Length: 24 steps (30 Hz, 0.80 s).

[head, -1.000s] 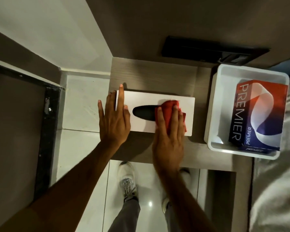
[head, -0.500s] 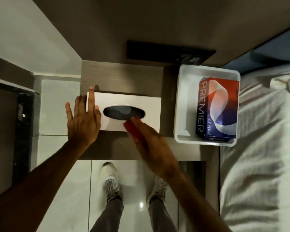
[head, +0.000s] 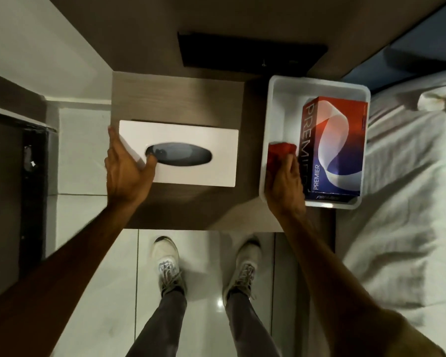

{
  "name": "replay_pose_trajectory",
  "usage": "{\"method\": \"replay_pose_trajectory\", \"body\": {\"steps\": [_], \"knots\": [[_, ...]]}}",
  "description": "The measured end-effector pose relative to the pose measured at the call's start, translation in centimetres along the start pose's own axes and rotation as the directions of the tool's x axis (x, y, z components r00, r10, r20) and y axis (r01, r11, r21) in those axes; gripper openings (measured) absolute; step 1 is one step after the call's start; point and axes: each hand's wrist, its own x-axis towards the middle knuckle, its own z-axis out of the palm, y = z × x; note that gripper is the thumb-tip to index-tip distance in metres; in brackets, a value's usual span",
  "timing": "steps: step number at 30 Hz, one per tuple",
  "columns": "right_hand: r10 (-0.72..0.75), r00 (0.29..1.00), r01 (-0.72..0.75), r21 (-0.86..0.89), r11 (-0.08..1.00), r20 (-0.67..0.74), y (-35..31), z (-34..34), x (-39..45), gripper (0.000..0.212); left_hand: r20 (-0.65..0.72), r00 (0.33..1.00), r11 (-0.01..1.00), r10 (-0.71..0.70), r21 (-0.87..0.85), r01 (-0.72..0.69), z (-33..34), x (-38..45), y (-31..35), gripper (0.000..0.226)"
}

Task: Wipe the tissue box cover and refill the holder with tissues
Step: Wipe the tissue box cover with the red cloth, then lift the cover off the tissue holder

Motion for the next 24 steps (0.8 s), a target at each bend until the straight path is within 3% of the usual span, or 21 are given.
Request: {"method": "replay_pose_trajectory", "body": {"steps": [3,6,9,13,16,20,24], "knots": [[-0.028,0.996,0.021,-0.09,0.996,-0.08,-0.4,-0.2,-1.1,0.053,0.01,0.997,0.996,-0.078,-0.04,0.079,-0.1,0.8,0.4,0.093],[-0.112,0.965,0.111,-0.02,0.994,-0.236,-2.8,-0.7,-3.1,0.052,0.027,0.991,0.992,-0.129,-0.014,0.129,-0.5,1.3,0.9,0.085],[-0.108,0.985,0.12,0.085,0.989,-0.136,-6.2,1.9,-4.0,0.067,0.04,0.986,0.986,-0.163,-0.023,0.164,-0.9,1.4,1.7,0.081],[0.188,0.982,-0.19,0.244,0.951,0.035,-9.6,5.4,-1.3,0.092,0.033,0.987,0.987,-0.158,-0.034,0.159,-1.4,1.4,2.0,0.079],[0.262,0.965,-0.254,0.267,0.93,0.007,-10.3,6.1,0.4,0.092,0.019,0.986,0.987,-0.163,0.02,0.162,-1.2,1.8,1.6,0.079],[0.192,0.976,-0.162,0.242,0.957,-0.105,-10.8,5.8,0.8,0.08,0.013,0.985,0.984,-0.172,0.037,0.172,-1.4,2.6,1.5,0.08],[0.258,0.964,-0.234,0.252,0.939,-0.067,-10.5,5.5,1.5,0.082,0.048,0.991,0.992,-0.122,0.031,0.12,-1.8,2.6,2.7,0.076]]}}
